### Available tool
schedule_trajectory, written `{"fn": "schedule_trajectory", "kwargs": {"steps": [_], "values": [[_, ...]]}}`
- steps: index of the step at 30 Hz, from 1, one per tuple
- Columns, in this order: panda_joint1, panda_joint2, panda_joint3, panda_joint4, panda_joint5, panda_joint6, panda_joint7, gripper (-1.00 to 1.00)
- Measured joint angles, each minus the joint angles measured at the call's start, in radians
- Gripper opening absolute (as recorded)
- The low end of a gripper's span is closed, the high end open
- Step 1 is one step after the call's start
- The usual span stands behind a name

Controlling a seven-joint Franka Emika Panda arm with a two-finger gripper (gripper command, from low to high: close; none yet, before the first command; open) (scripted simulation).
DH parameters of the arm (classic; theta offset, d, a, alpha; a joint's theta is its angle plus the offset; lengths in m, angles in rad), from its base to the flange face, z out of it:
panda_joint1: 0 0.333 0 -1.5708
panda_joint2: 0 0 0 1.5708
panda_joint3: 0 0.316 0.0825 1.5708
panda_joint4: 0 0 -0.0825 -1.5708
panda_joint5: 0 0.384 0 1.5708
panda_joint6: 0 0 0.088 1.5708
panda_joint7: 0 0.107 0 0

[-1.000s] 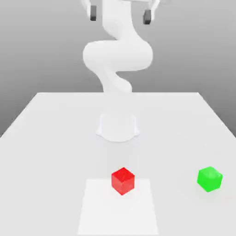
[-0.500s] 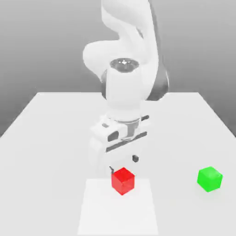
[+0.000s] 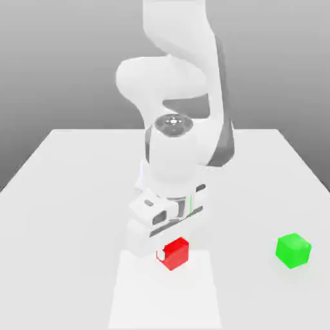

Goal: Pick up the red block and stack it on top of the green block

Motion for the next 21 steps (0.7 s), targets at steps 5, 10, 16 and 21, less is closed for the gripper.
{"fn": "schedule_trajectory", "kwargs": {"steps": [5, 10, 16, 21], "values": [[0.028, -0.137, 0.033, 0.005, -0.044, -0.142, 0.042, -1.0], [0.257, -0.11, 0.175, 0.13, -0.033, -0.239, 0.092, -1.0], [0.498, -0.011, 0.226, 0.246, -0.045, -0.257, 0.153, -1.0], [0.493, 0.117, 0.19, 0.256, -0.091, -0.14, 0.188, 1.0]]}}
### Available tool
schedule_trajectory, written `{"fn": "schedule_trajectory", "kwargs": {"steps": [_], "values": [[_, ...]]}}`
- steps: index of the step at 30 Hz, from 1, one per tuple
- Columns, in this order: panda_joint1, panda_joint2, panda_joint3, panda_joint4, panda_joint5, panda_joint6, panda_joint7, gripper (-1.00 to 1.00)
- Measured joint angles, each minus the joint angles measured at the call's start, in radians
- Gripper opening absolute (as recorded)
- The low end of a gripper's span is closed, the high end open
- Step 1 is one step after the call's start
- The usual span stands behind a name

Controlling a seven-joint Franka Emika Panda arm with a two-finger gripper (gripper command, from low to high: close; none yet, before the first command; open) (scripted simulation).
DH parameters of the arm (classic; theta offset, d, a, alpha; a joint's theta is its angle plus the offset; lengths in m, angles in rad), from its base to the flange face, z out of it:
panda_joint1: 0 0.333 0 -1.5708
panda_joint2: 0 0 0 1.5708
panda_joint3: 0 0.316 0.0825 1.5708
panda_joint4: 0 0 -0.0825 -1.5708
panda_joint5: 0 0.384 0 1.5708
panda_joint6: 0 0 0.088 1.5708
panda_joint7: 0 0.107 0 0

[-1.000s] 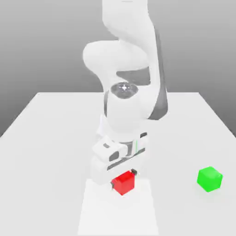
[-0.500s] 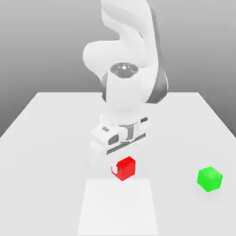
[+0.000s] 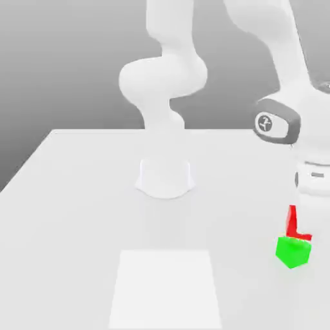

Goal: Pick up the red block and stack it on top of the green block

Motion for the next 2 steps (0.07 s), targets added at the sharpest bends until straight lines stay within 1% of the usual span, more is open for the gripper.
{"fn": "schedule_trajectory", "kwargs": {"steps": [2], "values": [[0.0, 0.0, 0.0, 0.0, 0.0, 0.0, 0.0, 1.0]]}}
